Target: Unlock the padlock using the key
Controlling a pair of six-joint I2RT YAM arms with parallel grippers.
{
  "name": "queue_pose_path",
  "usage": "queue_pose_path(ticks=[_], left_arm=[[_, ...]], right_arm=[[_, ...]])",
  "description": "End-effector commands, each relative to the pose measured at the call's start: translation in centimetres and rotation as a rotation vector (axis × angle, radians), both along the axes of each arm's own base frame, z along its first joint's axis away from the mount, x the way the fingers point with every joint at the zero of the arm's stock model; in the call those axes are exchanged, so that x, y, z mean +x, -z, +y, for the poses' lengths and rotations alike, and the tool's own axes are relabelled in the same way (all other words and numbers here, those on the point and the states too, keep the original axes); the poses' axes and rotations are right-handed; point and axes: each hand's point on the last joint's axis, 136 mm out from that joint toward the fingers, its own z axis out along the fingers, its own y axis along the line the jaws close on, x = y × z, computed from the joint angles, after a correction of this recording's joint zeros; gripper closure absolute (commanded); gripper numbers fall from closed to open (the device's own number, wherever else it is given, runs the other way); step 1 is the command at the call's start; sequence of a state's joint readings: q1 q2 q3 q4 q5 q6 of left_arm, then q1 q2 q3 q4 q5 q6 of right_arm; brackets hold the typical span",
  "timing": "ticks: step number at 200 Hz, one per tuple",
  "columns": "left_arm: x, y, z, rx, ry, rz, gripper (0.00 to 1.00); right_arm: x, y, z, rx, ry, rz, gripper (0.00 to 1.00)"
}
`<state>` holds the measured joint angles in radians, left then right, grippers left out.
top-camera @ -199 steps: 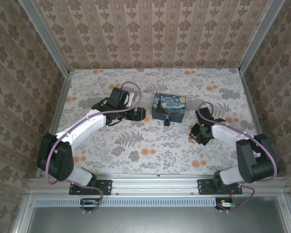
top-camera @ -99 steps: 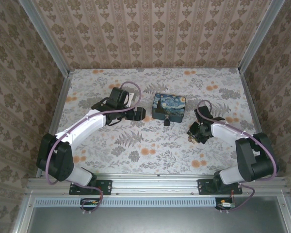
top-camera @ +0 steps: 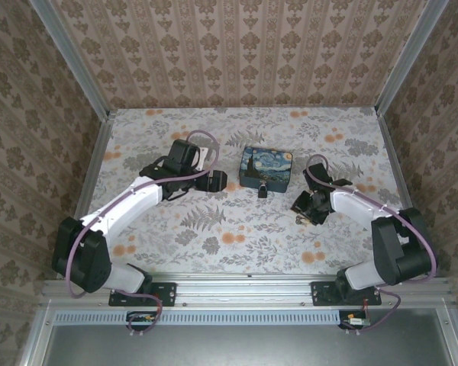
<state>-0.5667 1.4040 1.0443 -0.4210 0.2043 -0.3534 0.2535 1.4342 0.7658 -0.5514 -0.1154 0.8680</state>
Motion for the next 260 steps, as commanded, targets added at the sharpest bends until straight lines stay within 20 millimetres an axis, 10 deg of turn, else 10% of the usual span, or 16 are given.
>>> queue_pose_path(ticks=[1,76,138,260], left_arm=[[-0.4,0.0,0.8,0.017,-0.006,-0.001,0.08],[-0.9,-0.2,1.0,0.004,-0.014,0.001,0.08],[-0.9,-0.1,0.8,0.004,-0.008,0.003,0.08],[-1.2,-0.4,1.3,0.013,-0.01,-0.009,0.08]], right_arm=[[-1.0,-2.2,-0.4,-0.036,-0.085,0.003,0.53],[-4.0,-1.3,0.7,-0.088,-0.233,0.077,0.55],[-2.8,0.0,2.3,-0.022,-0.114,0.021,0.43],[-1.9,2.0,-0.1,-0.261,-0.397,0.118,0.54]])
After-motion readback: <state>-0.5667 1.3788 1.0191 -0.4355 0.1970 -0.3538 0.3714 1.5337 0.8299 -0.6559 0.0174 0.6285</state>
